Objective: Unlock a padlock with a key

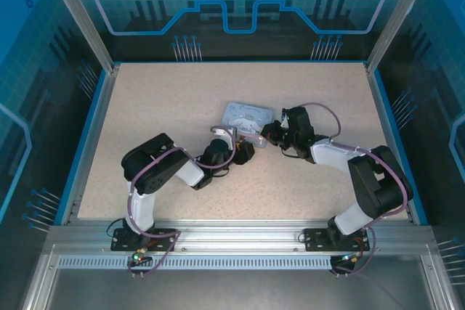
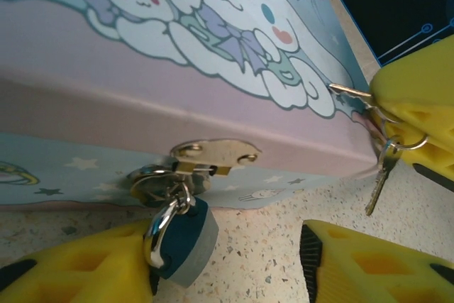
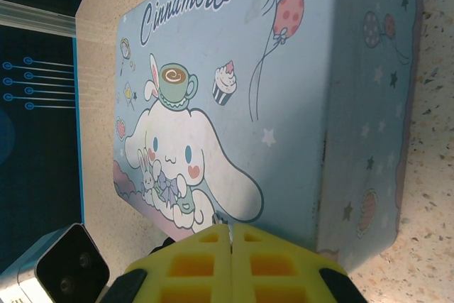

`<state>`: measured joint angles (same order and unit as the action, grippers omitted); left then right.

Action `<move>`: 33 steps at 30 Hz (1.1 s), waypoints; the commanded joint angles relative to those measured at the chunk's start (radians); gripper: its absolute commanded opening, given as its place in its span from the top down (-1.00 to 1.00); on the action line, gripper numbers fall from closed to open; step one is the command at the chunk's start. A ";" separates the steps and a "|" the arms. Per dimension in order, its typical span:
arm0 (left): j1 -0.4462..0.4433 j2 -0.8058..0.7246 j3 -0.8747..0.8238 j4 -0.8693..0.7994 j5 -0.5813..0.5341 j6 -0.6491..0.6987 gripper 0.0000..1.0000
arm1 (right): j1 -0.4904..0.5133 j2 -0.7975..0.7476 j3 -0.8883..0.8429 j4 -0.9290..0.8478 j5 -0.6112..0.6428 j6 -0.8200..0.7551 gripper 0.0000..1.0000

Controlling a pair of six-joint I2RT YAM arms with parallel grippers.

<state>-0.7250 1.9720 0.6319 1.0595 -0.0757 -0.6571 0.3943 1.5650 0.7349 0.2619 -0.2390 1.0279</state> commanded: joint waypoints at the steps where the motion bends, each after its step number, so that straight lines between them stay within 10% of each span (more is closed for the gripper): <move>1: -0.014 0.035 -0.023 0.007 -0.022 -0.025 -0.01 | 0.009 0.028 0.014 -0.039 0.008 -0.011 1.00; 33: -0.043 0.022 0.007 -0.161 -0.145 0.004 0.28 | 0.008 0.022 0.012 -0.044 0.006 -0.009 1.00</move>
<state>-0.7547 1.9903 0.6380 1.0500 -0.2005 -0.6720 0.3943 1.5665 0.7383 0.2581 -0.2394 1.0279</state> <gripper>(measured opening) 0.368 0.064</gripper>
